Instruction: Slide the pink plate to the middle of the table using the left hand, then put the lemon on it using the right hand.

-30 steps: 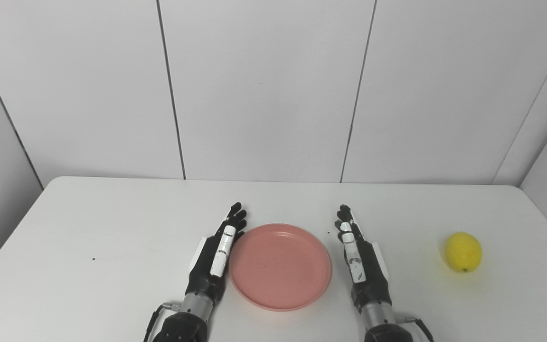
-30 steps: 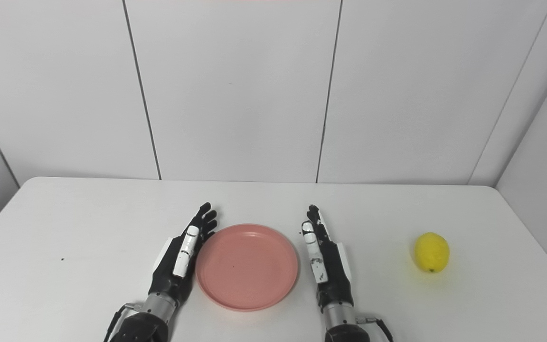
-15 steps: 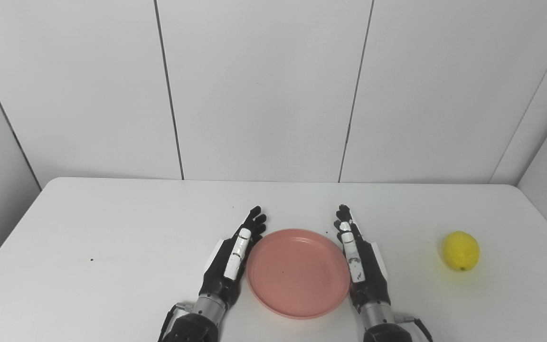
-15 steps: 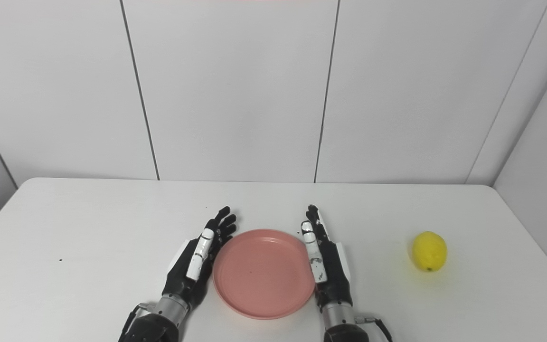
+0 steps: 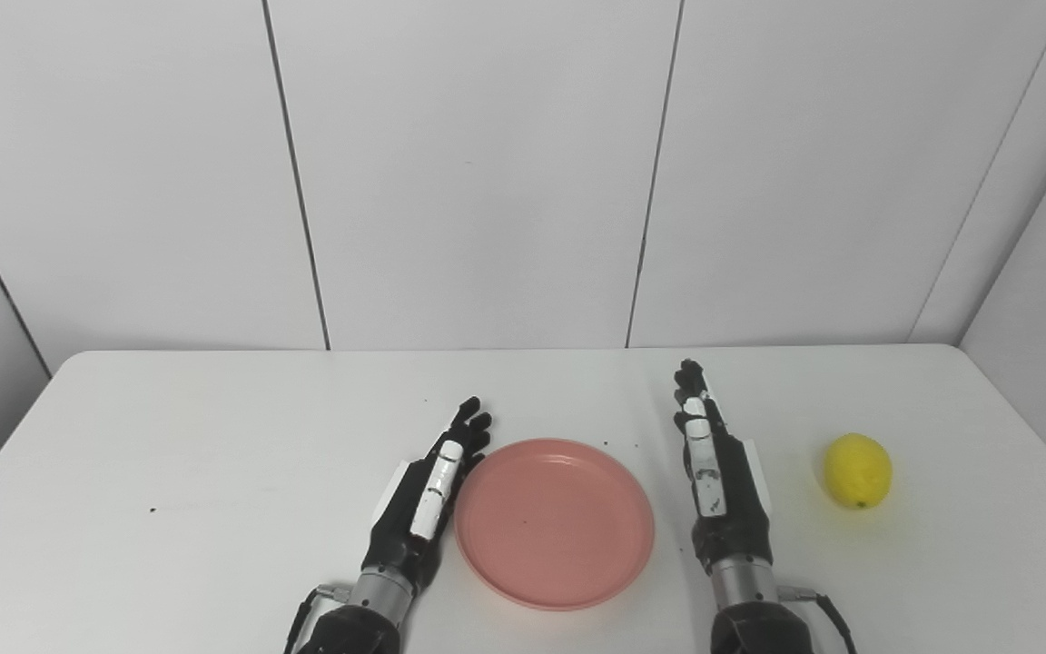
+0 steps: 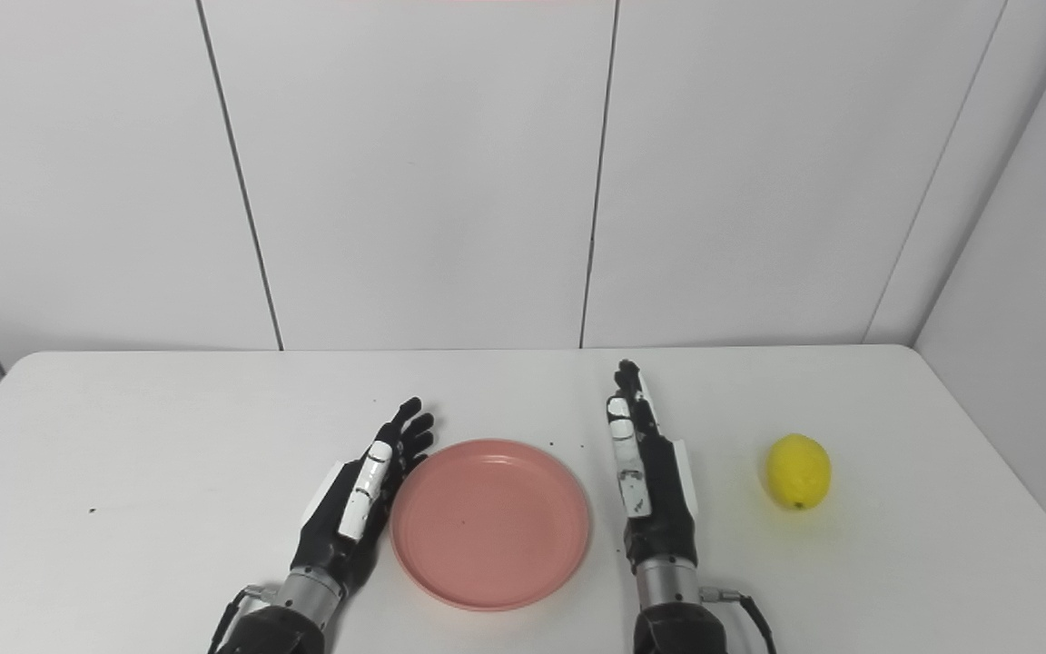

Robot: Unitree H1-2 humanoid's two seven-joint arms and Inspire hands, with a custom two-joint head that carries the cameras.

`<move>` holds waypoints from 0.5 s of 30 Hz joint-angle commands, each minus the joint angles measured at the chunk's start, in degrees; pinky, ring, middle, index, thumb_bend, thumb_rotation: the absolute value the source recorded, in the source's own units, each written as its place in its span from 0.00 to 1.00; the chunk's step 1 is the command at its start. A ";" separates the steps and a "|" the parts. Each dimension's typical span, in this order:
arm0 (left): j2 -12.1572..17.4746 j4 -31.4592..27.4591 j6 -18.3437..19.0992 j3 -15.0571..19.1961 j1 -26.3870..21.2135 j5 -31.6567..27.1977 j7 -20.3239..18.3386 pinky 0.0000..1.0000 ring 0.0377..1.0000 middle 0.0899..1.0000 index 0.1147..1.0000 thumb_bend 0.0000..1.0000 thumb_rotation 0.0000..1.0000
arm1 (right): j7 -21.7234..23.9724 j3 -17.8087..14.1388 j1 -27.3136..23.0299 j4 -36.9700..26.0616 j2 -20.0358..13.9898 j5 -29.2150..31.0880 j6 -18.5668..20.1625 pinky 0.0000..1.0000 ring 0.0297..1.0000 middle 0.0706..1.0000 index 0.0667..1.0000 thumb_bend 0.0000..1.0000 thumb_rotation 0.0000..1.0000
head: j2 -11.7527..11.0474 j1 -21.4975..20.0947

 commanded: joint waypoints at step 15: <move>1.79 3.95 -4.67 2.92 -1.33 3.96 4.59 0.94 0.94 0.94 0.94 0.56 1.00 | -7.38 -2.45 -2.13 -3.35 -3.15 -10.69 -2.44 0.99 0.94 0.94 0.93 0.66 1.00 | -0.69 -5.30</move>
